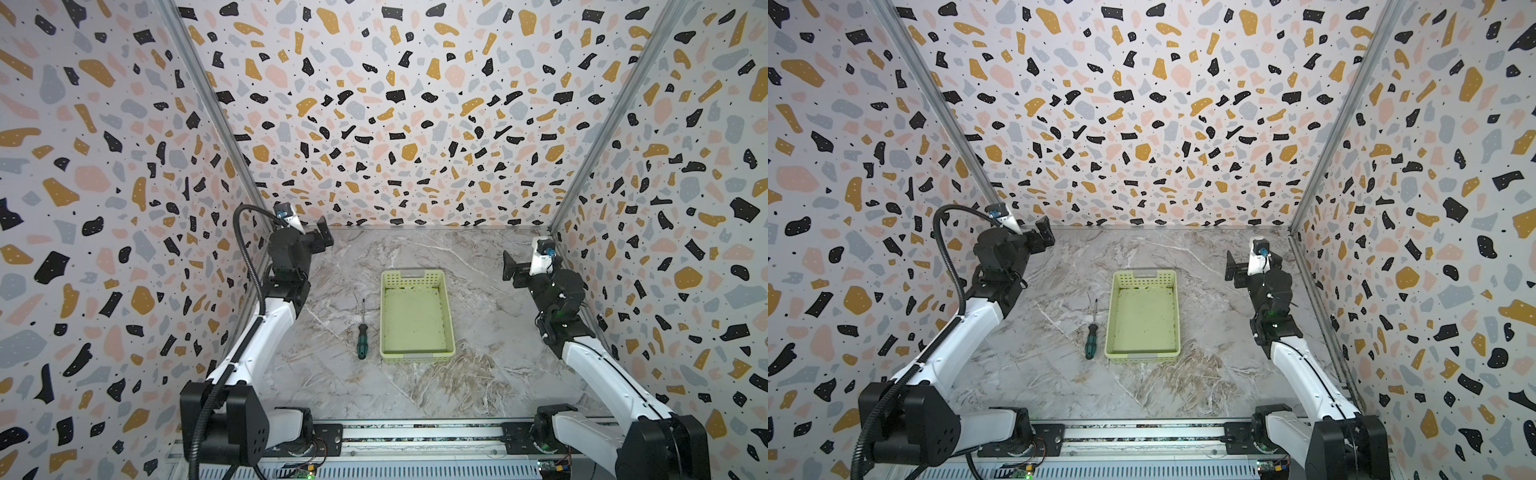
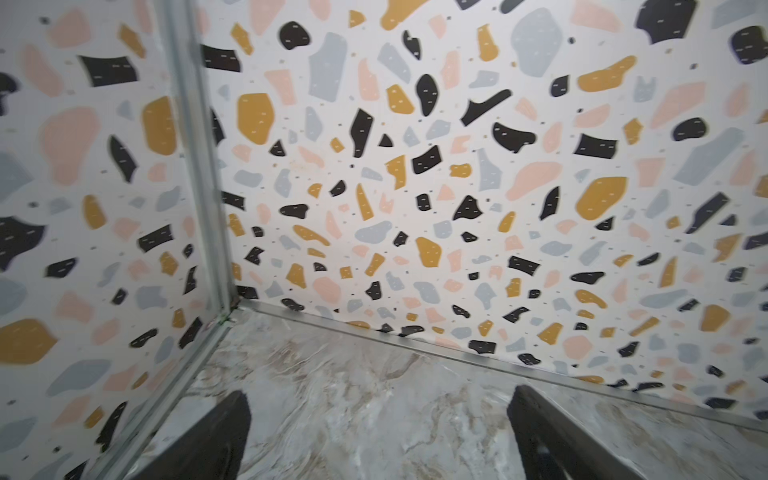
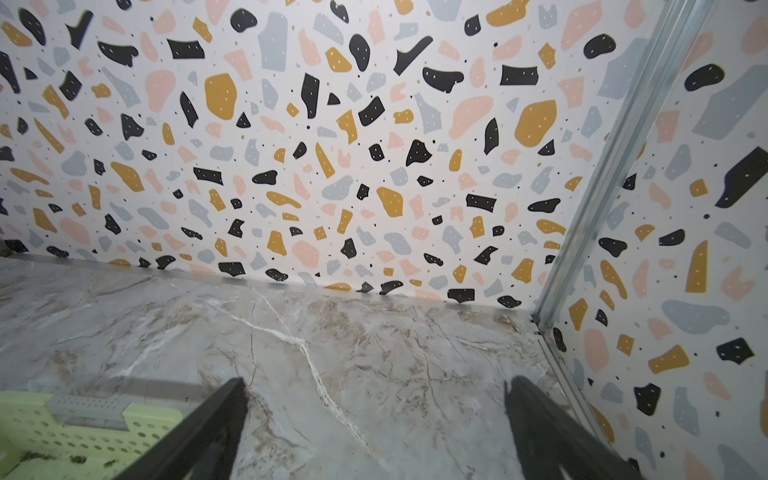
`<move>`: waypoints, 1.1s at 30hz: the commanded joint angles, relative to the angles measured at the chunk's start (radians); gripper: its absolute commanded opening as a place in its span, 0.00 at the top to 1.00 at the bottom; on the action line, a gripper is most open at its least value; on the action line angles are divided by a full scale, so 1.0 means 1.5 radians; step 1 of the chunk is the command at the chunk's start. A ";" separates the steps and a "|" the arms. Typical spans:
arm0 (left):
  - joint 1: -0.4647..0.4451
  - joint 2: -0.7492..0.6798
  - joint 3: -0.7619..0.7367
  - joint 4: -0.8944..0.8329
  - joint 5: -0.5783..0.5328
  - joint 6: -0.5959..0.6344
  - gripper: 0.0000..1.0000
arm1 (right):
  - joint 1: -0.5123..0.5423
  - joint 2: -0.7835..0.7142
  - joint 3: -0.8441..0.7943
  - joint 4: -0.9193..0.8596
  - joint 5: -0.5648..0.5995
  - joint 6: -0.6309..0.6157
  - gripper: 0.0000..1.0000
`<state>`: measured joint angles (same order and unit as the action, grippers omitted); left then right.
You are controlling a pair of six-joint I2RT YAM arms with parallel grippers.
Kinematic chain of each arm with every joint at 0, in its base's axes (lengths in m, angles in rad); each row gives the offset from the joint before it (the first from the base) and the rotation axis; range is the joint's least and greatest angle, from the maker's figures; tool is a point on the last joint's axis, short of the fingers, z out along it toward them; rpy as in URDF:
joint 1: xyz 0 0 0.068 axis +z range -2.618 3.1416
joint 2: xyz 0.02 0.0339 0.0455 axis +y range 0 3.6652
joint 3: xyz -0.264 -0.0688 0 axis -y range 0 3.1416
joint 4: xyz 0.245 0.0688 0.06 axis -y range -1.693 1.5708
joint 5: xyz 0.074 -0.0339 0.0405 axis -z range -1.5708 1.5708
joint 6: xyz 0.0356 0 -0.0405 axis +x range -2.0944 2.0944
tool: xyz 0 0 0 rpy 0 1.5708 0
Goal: Put the screwdriver in the bin
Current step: 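Raise the left arm toward the green-handled screwdriver while the right arm lifts away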
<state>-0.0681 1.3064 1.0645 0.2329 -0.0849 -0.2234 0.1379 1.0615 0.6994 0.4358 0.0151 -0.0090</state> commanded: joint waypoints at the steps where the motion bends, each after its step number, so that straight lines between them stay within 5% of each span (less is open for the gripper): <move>1: -0.003 0.007 -0.015 -0.078 0.151 0.009 0.01 | 0.011 -0.002 0.095 -0.211 0.013 -0.004 0.01; 3: -0.008 -0.006 -0.054 -0.027 0.163 -0.016 0.00 | 0.011 -0.001 0.139 -0.255 -0.002 0.016 0.01; 11: -0.011 0.023 0.005 -0.156 0.143 -0.024 0.01 | 0.027 0.009 0.255 -0.437 0.009 0.001 0.01; 23: -0.018 0.054 0.010 -0.158 0.177 -0.043 0.01 | 0.033 -0.038 0.117 -0.347 -0.006 -0.012 0.01; 33: -0.064 0.095 0.055 -0.246 0.106 -0.034 0.00 | 0.034 -0.012 0.126 -0.356 -0.022 0.028 0.01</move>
<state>-0.1547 1.4490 1.1122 -0.1001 0.1135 -0.2775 0.1844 1.0420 0.8639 -0.1036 -0.0067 0.0006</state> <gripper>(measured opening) 0.995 0.988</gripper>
